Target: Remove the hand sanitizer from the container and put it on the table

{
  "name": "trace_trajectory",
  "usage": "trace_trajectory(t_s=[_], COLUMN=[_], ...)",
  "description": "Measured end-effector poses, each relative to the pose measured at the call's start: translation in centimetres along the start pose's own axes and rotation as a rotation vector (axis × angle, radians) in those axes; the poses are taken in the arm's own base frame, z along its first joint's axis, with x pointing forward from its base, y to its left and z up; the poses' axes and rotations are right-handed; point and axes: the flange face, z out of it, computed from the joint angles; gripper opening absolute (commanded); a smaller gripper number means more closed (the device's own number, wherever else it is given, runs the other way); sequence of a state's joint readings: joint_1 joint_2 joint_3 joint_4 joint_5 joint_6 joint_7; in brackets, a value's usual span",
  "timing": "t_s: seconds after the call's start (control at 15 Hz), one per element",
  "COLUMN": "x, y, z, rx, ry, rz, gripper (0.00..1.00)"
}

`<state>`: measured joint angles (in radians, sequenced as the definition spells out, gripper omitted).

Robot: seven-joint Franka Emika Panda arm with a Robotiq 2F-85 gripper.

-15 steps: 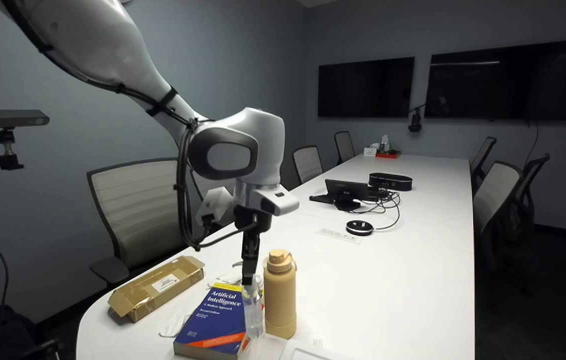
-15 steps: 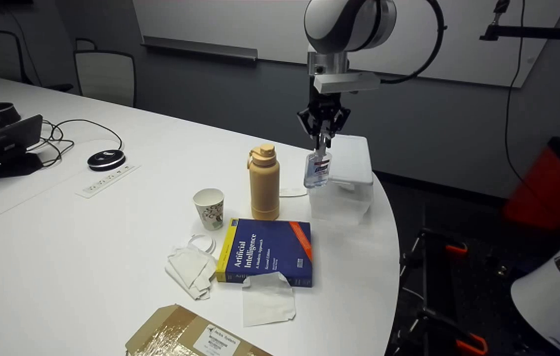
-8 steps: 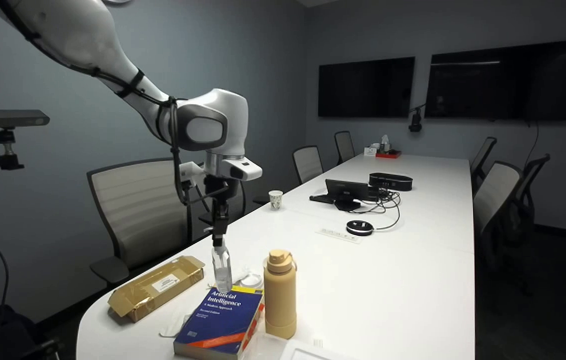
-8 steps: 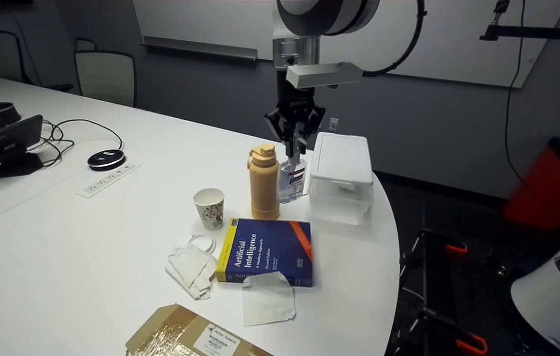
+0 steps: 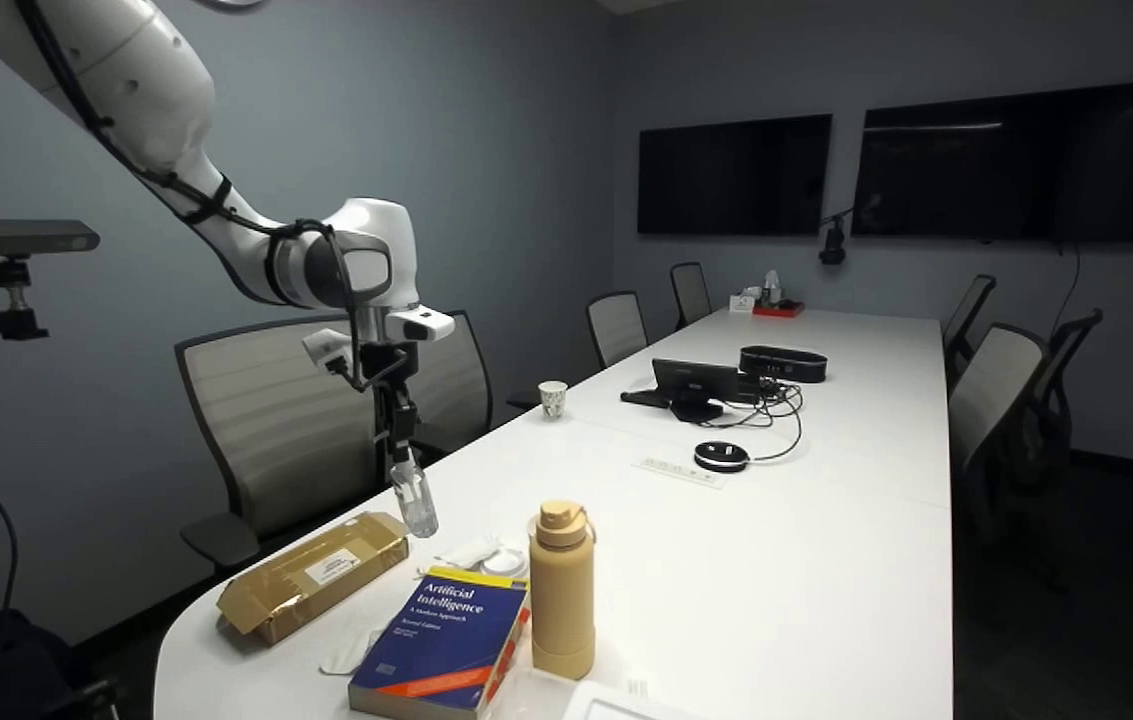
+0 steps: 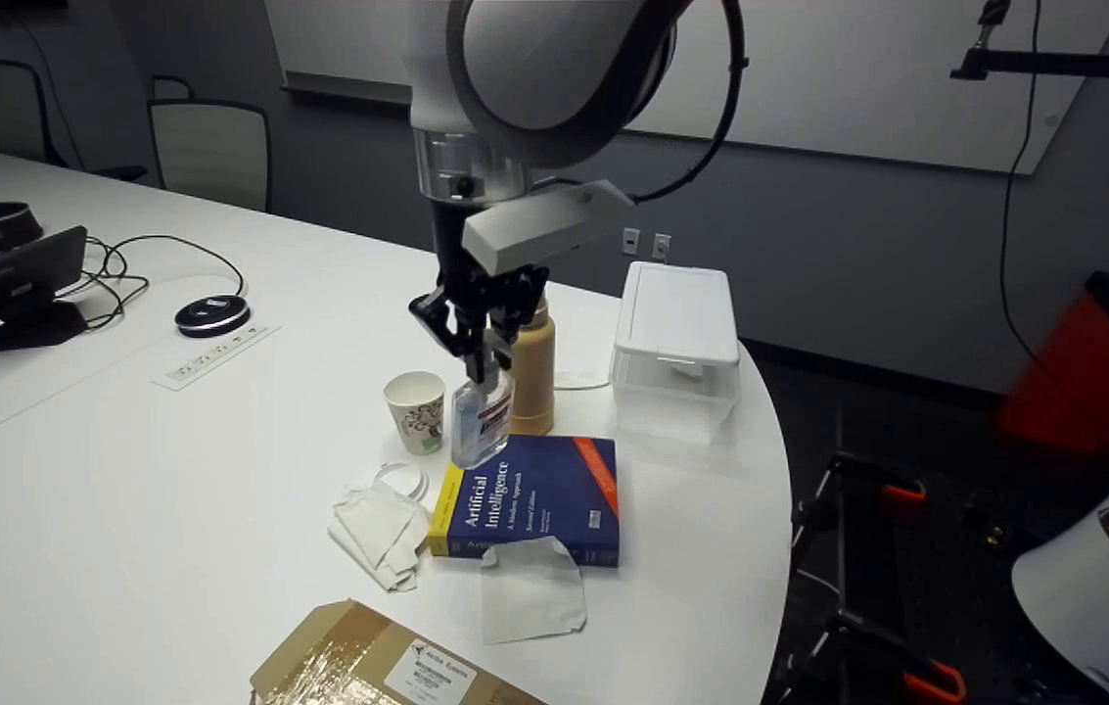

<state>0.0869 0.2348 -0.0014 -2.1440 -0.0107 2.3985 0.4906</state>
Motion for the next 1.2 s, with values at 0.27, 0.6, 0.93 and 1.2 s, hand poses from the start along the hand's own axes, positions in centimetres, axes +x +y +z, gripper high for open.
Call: trace_trajectory(t_s=[0.27, 0.6, 0.93, 1.2], x=[0.7, 1.6, 2.0, 2.0], y=[-3.3, -5.4, -7.6, -8.5], z=[4.5, 10.2, 13.1, 14.5], rx=[0.017, 0.022, 0.034, 0.017], ry=[0.013, -0.048, -0.11, -0.153], rz=[-0.049, -0.084, -0.108, -0.118], gripper=[0.07, 0.07, 0.07, 0.07])
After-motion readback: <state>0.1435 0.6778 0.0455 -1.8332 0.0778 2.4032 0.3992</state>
